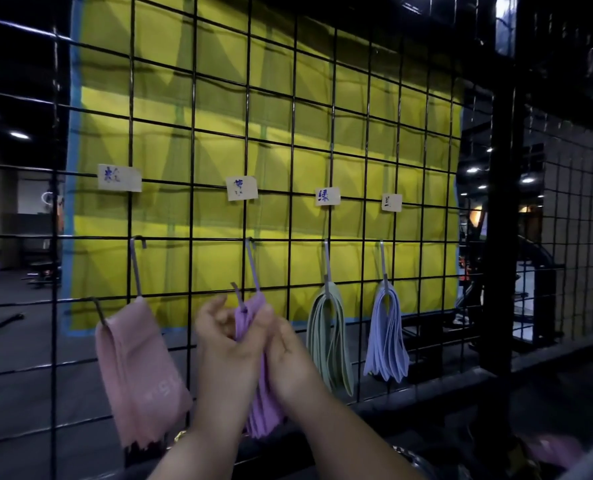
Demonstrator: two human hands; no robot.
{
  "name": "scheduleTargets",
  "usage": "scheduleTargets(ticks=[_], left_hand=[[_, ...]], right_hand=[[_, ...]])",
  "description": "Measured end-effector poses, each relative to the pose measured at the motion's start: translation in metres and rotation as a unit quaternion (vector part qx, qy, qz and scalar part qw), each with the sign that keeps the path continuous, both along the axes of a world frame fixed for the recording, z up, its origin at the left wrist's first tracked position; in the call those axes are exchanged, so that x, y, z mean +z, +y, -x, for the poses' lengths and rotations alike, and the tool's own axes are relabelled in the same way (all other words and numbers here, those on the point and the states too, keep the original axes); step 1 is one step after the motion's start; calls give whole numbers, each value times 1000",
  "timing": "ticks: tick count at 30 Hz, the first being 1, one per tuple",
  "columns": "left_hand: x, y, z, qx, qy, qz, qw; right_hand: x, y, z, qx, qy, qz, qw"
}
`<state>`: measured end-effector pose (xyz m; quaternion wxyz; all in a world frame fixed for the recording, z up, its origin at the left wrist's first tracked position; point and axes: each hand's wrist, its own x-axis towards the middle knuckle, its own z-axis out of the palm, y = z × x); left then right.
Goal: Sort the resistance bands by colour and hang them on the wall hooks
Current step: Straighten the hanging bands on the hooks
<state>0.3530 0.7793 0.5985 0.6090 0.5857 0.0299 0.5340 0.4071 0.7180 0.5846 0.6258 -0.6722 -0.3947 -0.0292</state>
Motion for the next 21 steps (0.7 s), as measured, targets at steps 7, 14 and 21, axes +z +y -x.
scheduleTargets(ticks=[7, 14, 21], left_hand=[[-42, -12, -3, 111, 88, -72, 987], [-69, -13, -8, 131, 107, -93, 981], [-81, -4, -8, 146, 140, -165, 965]], right_hand=[[-30, -14, 1, -1, -5, 40, 999], [-51, -18, 0, 14, 12, 40, 999], [-59, -13, -1, -14, 9, 16, 1000]])
